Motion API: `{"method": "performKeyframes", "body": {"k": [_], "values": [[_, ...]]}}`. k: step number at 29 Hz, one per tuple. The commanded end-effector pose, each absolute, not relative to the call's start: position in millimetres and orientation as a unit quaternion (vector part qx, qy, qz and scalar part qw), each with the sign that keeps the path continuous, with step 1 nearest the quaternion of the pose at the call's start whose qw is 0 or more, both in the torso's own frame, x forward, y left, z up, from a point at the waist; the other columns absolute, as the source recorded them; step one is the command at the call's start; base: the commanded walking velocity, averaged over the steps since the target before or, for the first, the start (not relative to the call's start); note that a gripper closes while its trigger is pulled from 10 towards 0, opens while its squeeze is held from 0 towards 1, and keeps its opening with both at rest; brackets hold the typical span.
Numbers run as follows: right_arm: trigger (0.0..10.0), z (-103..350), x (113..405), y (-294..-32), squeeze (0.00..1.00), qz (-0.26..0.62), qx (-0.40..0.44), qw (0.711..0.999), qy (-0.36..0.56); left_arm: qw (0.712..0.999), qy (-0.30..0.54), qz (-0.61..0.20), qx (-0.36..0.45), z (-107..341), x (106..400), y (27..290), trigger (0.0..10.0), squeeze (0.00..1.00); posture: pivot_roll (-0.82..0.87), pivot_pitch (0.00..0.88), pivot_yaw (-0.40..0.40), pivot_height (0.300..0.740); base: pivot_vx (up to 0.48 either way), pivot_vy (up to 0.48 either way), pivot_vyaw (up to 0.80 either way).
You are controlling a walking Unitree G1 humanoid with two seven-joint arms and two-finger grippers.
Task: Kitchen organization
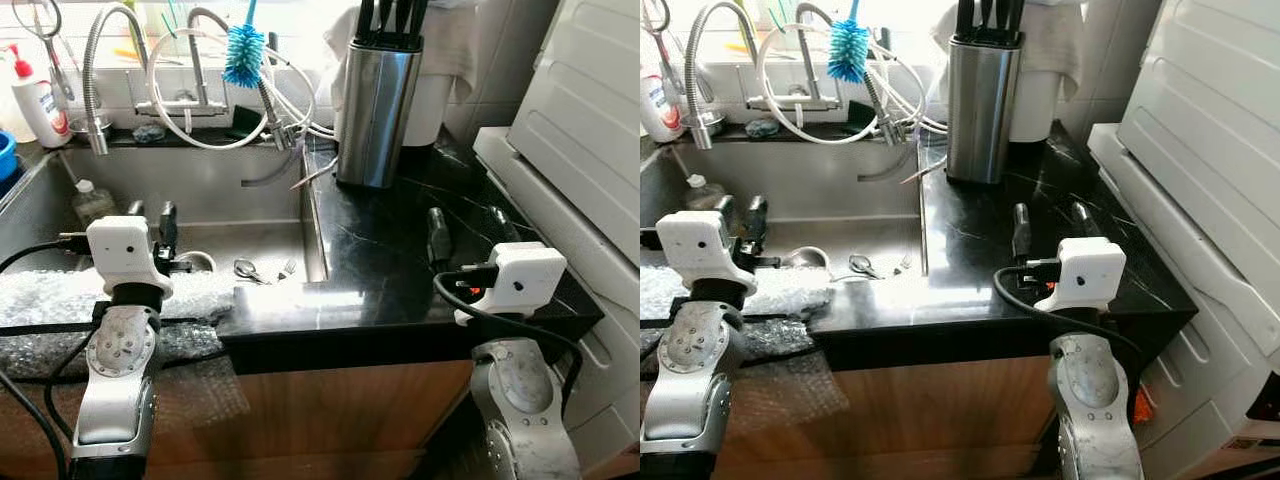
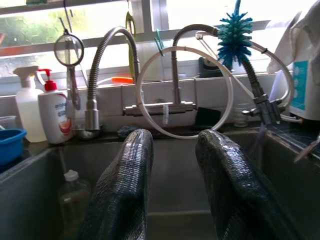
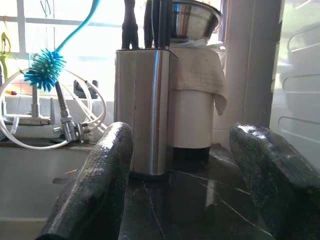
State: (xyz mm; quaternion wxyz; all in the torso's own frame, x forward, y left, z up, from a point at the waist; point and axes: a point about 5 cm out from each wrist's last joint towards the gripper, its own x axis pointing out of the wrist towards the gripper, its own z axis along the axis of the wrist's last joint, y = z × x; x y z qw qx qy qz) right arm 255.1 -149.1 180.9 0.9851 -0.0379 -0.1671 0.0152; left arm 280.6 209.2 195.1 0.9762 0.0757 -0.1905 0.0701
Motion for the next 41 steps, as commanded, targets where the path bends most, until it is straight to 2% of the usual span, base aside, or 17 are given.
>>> {"method": "performKeyframes", "body": {"k": [1,5,10,16,29,37,41], "values": [[10.0,173.8,254.0,-157.4,0.0,-0.003,-0.046,0.987,-0.154,0.974,-0.19,0.084,0.086,195.1,277.5,216.3,10.0,0.0,-0.14,0.0,-0.04,0.74,0.0,0.0,0.0],[10.0,172.5,254.8,-161.8,0.0,-0.01,-0.051,0.987,-0.151,0.975,-0.183,0.094,0.086,190.6,274.1,219.9,10.0,0.0,-0.14,0.0,-0.041,0.74,0.0,0.0,0.0],[10.0,149.6,250.1,-165.5,0.0,-0.018,-0.051,0.992,-0.111,0.977,-0.169,0.096,0.086,179.8,271.6,219.6,10.0,0.0,-0.13,0.0,-0.042,0.74,0.0,0.0,0.0],[10.0,153.3,247.6,-167.4,0.0,-0.02,-0.052,0.991,-0.119,0.977,-0.171,0.098,0.085,181.1,271.6,220.8,10.0,0.0,-0.15,0.003,-0.04,0.74,0.0,0.0,0.0],[10.0,129.6,242.0,-175.6,0.0,-0.039,-0.06,0.993,-0.089,0.978,-0.153,0.11,0.091,168.1,265.6,228.5,10.0,0.0,-0.14,0.003,-0.043,0.74,0.0,0.0,0.0],[10.0,131.9,243.0,-174.1,0.0,-0.037,-0.063,0.993,-0.094,0.979,-0.155,0.103,0.085,169.1,267.4,224.0,10.0,0.0,-0.15,0.003,-0.041,0.74,0.0,0.0,0.0],[10.0,131.5,243.9,-171.6,0.0,-0.028,-0.072,0.992,-0.095,0.98,-0.154,0.096,0.081,168.4,268.7,220.4,10.0,0.0,-0.14,0.003,-0.041,0.74,0.0,0.0,0.51]]}}
